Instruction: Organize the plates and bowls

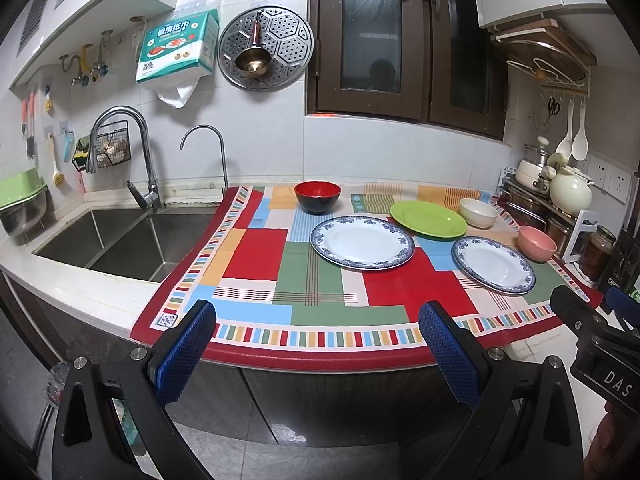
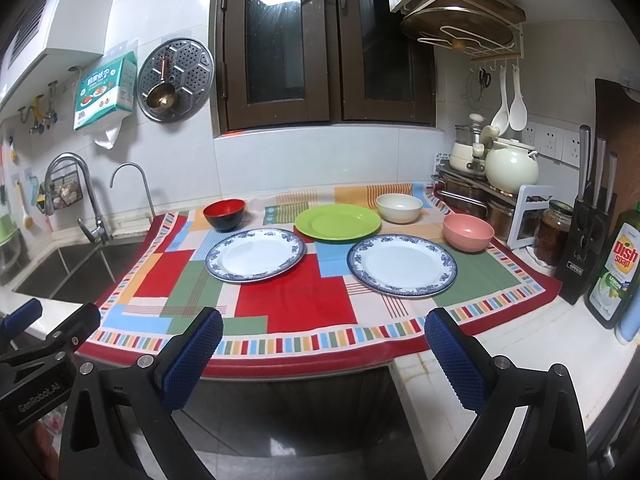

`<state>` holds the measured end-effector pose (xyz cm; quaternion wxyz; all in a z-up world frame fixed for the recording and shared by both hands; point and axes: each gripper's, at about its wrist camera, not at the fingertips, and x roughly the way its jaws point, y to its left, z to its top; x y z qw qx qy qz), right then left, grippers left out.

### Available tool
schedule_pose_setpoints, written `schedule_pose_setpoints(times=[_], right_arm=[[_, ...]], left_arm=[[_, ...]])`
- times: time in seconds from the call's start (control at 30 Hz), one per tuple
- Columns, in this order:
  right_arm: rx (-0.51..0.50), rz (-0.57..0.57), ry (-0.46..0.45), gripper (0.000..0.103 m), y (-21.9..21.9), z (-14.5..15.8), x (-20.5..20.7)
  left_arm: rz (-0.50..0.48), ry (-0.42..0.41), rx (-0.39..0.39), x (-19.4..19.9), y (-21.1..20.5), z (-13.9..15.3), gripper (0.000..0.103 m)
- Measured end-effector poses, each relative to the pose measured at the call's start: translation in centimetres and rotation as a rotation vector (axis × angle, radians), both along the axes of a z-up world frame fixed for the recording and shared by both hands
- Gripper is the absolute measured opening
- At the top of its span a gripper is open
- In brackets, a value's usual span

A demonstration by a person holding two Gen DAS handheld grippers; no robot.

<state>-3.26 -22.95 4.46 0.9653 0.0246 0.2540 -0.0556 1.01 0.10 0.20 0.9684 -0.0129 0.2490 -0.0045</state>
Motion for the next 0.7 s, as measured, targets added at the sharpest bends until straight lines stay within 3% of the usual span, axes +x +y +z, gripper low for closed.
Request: schedule_pose_setpoints(times=[0.7], right_arm=[[-0.002, -0.002, 0.001, 0.102, -0.48, -0.15, 0.47]], left_arm=[[-0.001, 0.001, -0.002, 0.21, 0.01, -0.14, 0.103]])
